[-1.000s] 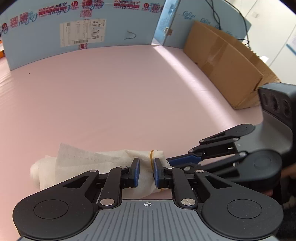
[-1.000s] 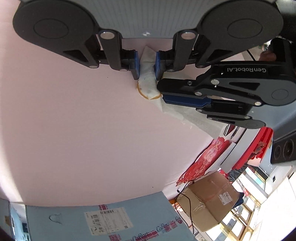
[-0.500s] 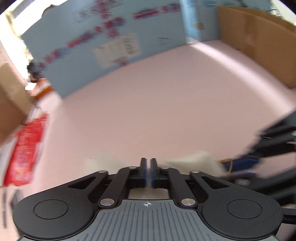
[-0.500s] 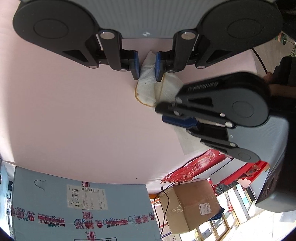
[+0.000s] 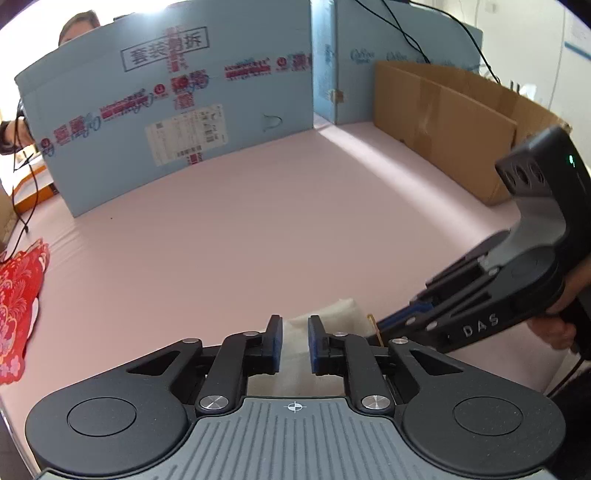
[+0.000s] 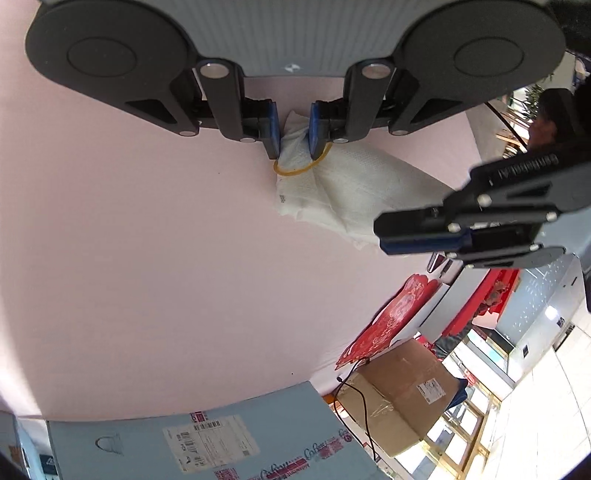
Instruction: Fold shopping bag
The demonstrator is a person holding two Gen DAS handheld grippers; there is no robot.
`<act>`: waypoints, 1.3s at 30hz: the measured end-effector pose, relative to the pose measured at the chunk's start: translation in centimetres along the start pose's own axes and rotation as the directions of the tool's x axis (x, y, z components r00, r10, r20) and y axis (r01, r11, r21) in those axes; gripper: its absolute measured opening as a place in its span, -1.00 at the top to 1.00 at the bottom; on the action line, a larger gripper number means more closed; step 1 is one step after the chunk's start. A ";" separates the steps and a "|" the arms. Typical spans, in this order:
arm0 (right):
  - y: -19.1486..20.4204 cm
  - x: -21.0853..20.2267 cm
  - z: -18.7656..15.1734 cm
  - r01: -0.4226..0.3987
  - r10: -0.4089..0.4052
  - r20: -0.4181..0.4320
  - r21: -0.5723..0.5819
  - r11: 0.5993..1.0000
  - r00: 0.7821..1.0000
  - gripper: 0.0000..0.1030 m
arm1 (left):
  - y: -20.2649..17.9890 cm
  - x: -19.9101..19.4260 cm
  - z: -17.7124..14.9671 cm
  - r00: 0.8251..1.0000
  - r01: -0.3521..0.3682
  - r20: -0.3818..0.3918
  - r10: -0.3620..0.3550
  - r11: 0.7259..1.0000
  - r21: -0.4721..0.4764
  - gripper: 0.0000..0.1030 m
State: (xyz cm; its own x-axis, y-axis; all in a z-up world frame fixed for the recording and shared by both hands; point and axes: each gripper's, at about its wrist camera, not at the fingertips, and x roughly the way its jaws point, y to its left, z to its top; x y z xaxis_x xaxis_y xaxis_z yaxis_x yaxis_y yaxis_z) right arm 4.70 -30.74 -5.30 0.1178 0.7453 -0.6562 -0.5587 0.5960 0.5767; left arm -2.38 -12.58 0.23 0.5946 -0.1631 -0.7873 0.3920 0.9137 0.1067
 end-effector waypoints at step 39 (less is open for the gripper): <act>-1.4 -2.1 -0.4 0.094 -0.109 0.199 0.084 0.992 0.974 0.08 | -1.8 3.0 0.4 0.958 0.286 -0.199 -0.206 0.637 0.716 0.61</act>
State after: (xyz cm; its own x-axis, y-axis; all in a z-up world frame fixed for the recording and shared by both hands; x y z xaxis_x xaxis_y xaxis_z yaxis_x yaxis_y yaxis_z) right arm 4.89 -33.22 -4.94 0.3387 0.7203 -0.6054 -0.4742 0.6864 0.5514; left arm -1.02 -14.90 -2.04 0.3490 -0.2702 -0.8973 0.9222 0.2692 0.2777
